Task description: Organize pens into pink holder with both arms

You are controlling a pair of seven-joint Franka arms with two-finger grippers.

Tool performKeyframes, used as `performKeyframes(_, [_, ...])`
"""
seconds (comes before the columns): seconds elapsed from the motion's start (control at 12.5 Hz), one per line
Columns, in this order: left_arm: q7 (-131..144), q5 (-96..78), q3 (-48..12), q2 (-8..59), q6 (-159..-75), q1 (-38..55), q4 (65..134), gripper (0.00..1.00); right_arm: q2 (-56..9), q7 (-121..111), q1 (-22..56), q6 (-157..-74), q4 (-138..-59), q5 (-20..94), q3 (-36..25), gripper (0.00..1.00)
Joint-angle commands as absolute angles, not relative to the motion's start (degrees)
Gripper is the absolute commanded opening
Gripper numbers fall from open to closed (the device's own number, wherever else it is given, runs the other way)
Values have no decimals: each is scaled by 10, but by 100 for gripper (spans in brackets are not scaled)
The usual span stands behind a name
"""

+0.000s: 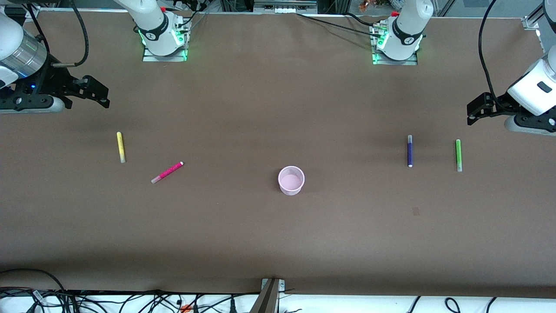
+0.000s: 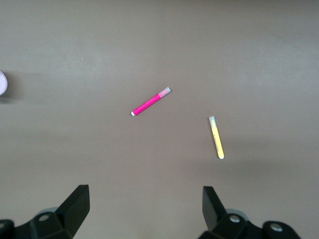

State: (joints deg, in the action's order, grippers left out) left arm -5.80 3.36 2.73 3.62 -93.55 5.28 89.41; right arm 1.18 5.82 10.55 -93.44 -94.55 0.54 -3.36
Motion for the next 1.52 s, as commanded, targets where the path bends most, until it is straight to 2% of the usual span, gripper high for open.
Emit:
performKeyframes(0.0, [-62, 27, 28, 47, -925, 54, 873, 100, 10, 56, 99, -928, -937, 9, -30, 100])
performKeyframes(0.72, [-61, 25, 27, 47, -920, 54, 875, 100, 10, 56, 99, -933, -937, 9, -30, 100])
performKeyframes(1.04, [-63, 26, 27, 79, -918, 53, 875, 100, 10, 56, 99, -932, -937, 9, -30, 100])
performKeyframes(1.28, [-65, 25, 26, 100, -822, 48, 893, 100, 10, 56, 99, -931, -937, 9, -30, 100])
performKeyframes(1.44, [-89, 39, 25, 119, -828, 56, 911, 100, 10, 56, 99, -931, -937, 9, -30, 100])
